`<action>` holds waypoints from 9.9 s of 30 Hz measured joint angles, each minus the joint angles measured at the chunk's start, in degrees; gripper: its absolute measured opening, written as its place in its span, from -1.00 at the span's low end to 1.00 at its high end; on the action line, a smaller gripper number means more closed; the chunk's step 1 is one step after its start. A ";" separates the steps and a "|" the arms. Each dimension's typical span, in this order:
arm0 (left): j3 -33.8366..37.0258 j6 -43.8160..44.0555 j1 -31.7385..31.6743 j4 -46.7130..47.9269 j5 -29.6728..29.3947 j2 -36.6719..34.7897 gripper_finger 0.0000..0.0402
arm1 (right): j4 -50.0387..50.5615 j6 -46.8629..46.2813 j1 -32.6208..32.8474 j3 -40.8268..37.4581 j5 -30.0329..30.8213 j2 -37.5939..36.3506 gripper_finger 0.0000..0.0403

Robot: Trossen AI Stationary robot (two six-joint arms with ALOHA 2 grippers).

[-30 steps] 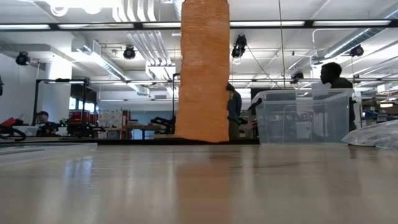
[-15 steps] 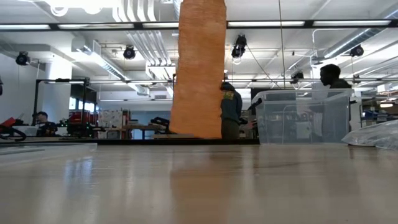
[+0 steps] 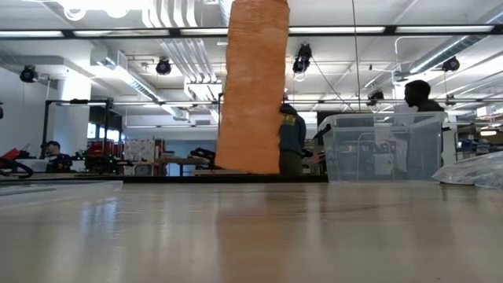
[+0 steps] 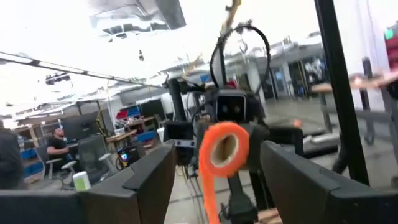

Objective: Roll bandage
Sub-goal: Roll the orange bandage

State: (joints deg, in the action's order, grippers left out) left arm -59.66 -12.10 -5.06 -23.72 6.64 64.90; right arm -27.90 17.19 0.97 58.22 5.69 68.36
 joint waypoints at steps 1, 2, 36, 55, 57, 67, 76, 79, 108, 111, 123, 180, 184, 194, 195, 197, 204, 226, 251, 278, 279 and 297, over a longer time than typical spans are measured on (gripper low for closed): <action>0.02 0.87 0.00 -0.45 -0.04 0.51 0.13 | -0.06 0.20 0.00 0.00 -0.04 0.02 -0.70; -0.03 1.14 0.01 -0.56 -0.03 1.12 0.14 | -0.09 0.36 0.00 0.00 -0.11 0.02 -0.71; -11.58 -0.94 0.00 9.87 -0.86 11.20 -0.86 | 3.15 -6.30 0.00 0.39 0.46 -0.07 -0.55; -11.45 -12.23 0.84 13.10 3.45 8.99 -0.82 | 25.79 -15.63 -0.15 11.18 -2.07 -2.52 0.21; -11.47 -12.86 0.94 13.19 3.72 8.97 -0.81 | 25.81 -15.76 -0.22 11.46 -2.03 -2.65 0.27; -11.77 -16.11 1.20 12.59 3.81 8.97 -0.77 | 23.03 -17.66 -0.26 11.78 -4.68 -1.26 0.41; -11.85 -15.53 1.22 10.80 3.81 8.97 -0.76 | 21.93 -18.77 -0.26 11.76 -4.58 0.65 0.28; -11.85 -12.80 1.22 9.77 3.79 8.97 -0.76 | 20.88 -17.59 -0.26 11.82 -4.22 0.92 0.20; -14.12 8.36 0.71 15.02 1.49 7.31 0.15 | 22.21 -8.10 -0.26 14.60 -4.13 1.07 -0.67; -15.78 6.72 0.68 16.24 1.45 8.18 0.33 | 22.08 -8.12 -0.26 14.60 -4.14 1.07 -0.72; -19.15 4.32 0.68 16.41 3.79 13.46 0.42 | 22.48 -8.19 -0.26 14.53 -4.24 2.81 -0.70; -27.36 -15.85 0.98 35.01 5.08 14.57 -0.67 | 21.84 -27.24 -0.24 15.56 -8.74 2.14 0.23; -27.36 -24.98 1.51 35.24 5.12 14.57 -0.66 | 23.77 -26.41 -0.26 15.95 -8.67 2.56 0.42; -27.36 -32.39 1.68 35.53 3.46 14.96 -0.69 | 25.26 -27.08 -0.26 18.71 -8.74 7.24 0.58; -27.36 -32.47 1.68 35.55 2.44 14.91 -0.69 | 25.14 -27.08 -0.24 19.03 -8.74 7.56 0.58; -27.35 -32.69 1.70 35.72 0.84 14.89 -0.69 | 25.33 -27.10 -0.25 19.17 -8.73 7.76 0.57; -27.36 -37.46 1.90 36.38 0.22 14.87 -0.64 | 25.07 -31.62 -0.26 19.30 -8.74 8.38 0.46; -27.35 -38.07 2.01 35.79 -0.24 14.31 -0.56 | 22.83 -35.45 -0.25 19.30 -5.35 8.47 -0.33; -27.15 9.86 1.73 40.27 -4.58 10.50 0.26 | 8.23 -15.33 6.41 10.43 2.89 7.67 -0.55; -26.01 14.60 2.34 36.10 7.98 14.04 -0.51 | 13.65 -8.42 9.68 4.07 5.77 0.08 -0.56; -26.01 13.79 2.35 36.27 8.02 13.84 -0.41 | 13.79 -8.38 9.70 4.07 5.87 -0.02 -0.56; -25.73 10.49 2.29 30.64 11.45 19.13 0.39 | 15.63 -7.57 9.57 4.07 7.84 0.00 -0.56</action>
State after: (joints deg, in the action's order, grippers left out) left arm -85.38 -1.61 -2.76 6.92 18.10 84.03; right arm -12.27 9.62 10.55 62.28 13.53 68.36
